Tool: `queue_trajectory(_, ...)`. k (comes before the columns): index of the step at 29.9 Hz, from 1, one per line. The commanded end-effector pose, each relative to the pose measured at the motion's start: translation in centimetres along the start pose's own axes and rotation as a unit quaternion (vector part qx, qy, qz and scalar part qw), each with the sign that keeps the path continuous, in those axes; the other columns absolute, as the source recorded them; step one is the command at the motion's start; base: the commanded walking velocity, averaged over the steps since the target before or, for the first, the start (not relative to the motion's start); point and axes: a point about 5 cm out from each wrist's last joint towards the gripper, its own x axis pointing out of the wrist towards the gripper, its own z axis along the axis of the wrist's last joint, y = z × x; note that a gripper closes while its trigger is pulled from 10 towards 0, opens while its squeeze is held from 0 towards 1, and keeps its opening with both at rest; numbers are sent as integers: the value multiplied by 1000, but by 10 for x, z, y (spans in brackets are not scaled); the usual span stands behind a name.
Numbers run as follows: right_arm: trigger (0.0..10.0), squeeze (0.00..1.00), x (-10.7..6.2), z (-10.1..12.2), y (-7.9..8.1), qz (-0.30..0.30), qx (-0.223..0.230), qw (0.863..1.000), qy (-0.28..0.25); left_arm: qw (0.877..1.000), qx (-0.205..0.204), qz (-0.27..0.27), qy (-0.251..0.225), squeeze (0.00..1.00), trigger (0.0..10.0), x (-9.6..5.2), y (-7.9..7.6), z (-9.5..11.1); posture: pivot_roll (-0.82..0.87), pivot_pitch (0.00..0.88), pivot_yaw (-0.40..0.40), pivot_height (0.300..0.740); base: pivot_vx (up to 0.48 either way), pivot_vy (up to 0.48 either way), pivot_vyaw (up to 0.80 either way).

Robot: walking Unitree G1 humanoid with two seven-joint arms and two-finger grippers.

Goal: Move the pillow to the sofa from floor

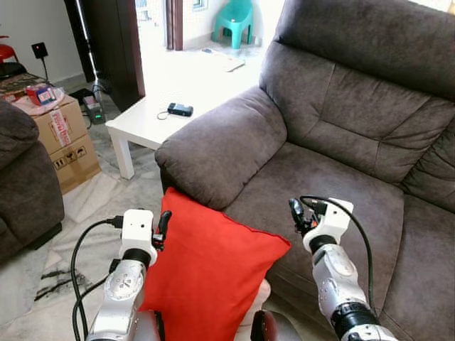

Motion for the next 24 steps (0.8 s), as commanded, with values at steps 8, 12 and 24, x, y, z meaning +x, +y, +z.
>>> queue_trajectory(8, 10000, 1000, 8, -6, 3, -8, 56, 997, 53, 1000, -21, -1, 14, 0, 10000, -3, -6, -3, 91, 0, -161, 599, 0, 0, 0)
queue_trajectory(12, 10000, 1000, 11, -6, 7, 0, 70, 995, 65, 1000, -23, 0, 12, 0, 10000, -3, -7, -3, 103, 0, -176, 599, 0, 0, 0)
queue_trajectory(24, 10000, 1000, 15, -10, 12, -6, 95, 989, 116, 997, -45, 57, 17, 0, 10000, -25, 4, -5, 153, 13, -226, 599, 0, 0, 0)
